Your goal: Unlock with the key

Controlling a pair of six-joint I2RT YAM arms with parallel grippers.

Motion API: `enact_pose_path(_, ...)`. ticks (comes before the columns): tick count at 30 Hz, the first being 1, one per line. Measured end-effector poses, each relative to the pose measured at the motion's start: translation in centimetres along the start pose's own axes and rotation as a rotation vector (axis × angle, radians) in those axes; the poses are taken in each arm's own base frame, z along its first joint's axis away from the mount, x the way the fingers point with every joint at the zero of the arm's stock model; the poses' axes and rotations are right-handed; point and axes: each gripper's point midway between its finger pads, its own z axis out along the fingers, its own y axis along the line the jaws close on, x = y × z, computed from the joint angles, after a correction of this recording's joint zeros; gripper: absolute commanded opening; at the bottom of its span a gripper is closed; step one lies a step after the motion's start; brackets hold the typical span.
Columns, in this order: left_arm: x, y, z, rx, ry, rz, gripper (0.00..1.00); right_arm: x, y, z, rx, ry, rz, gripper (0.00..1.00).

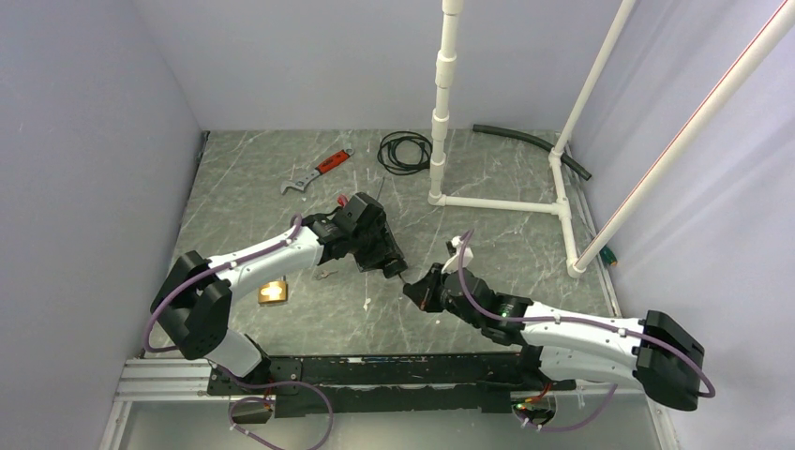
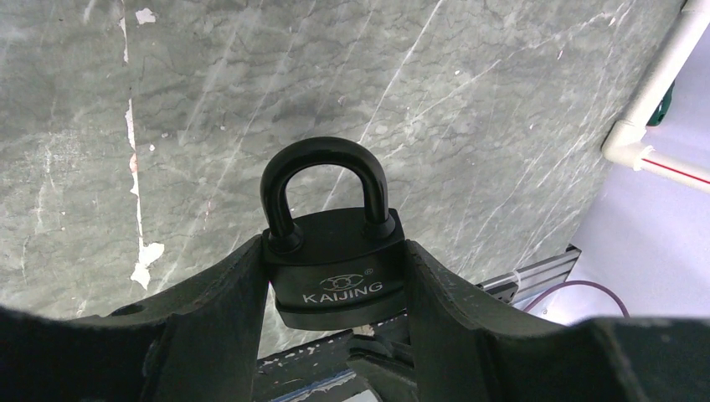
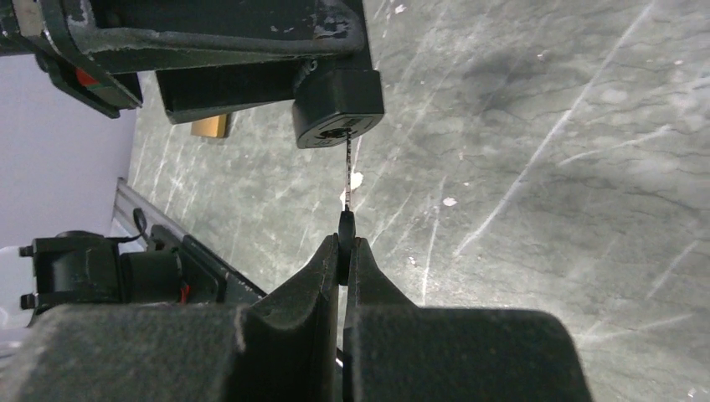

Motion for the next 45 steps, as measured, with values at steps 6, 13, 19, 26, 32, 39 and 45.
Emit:
enact_pose_path(6,0.0,0.3,0.0,-0.013,-0.004,0.001,0.00,-1.7,-0.7,-1.2,0.027,-0.056,0.009,0.00)
enact_pose_path(13,0.2,1.4,-0.2,-0.059,0.002,-0.001,0.00,-2.7,0.0,-1.7,-0.007,-0.084,0.014,0.00)
enact_pose_path(19,0.3,2.0,-0.2,-0.087,0.003,-0.002,0.00,-0.1,-0.3,0.1,-0.010,-0.001,-0.008,0.00)
enact_pose_path(26,0.5,3.1,-0.5,-0.144,0.013,0.001,0.00,1.1,-0.3,0.1,-0.018,0.027,-0.022,0.00)
enact_pose_path(32,-0.7,2.0,0.1,-0.180,-0.001,0.010,0.00,2.5,-0.4,0.2,-0.021,0.077,-0.049,0.00)
enact_pose_path(39,-0.5,3.9,2.0,-0.267,0.047,-0.004,0.00,5.5,-1.5,0.6,0.018,0.156,-0.163,0.00)
enact_pose_path(45,0.2,6.2,3.9,-0.396,0.145,-0.041,0.00,6.1,-2.9,1.5,0.066,0.156,-0.247,0.00)
